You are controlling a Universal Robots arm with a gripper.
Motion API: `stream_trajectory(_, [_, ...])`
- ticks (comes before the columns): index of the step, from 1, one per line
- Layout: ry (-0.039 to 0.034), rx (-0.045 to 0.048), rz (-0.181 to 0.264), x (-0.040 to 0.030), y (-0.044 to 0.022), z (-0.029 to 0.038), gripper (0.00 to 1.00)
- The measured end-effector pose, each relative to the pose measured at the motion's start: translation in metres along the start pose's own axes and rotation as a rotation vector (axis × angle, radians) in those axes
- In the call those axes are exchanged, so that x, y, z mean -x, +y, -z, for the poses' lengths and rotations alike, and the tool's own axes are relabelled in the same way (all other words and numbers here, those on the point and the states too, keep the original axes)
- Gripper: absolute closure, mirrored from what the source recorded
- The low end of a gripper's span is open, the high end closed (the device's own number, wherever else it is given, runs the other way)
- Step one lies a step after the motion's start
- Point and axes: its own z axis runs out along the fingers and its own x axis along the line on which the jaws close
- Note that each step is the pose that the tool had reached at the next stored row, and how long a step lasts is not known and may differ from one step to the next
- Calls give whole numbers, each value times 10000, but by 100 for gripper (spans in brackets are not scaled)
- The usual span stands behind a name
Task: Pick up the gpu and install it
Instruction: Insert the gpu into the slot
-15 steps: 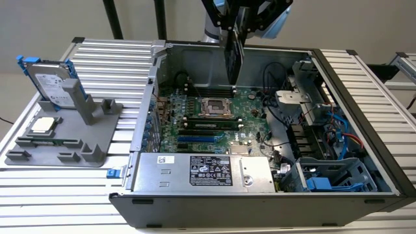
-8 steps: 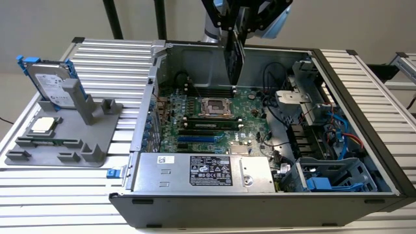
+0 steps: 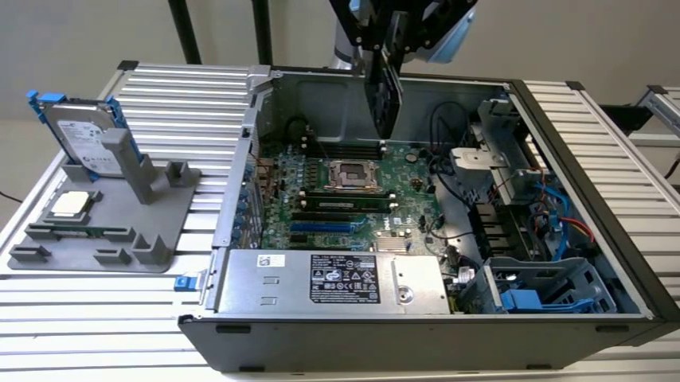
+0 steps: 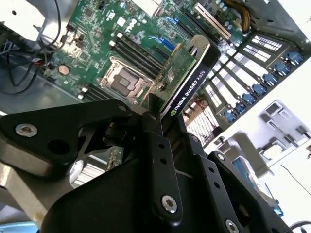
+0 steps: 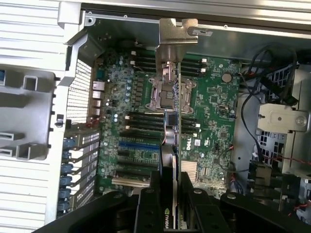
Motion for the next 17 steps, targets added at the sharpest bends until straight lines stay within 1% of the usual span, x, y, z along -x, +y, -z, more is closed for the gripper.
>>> stream_trajectory(17, [46,-23,1082,0,0,0,100])
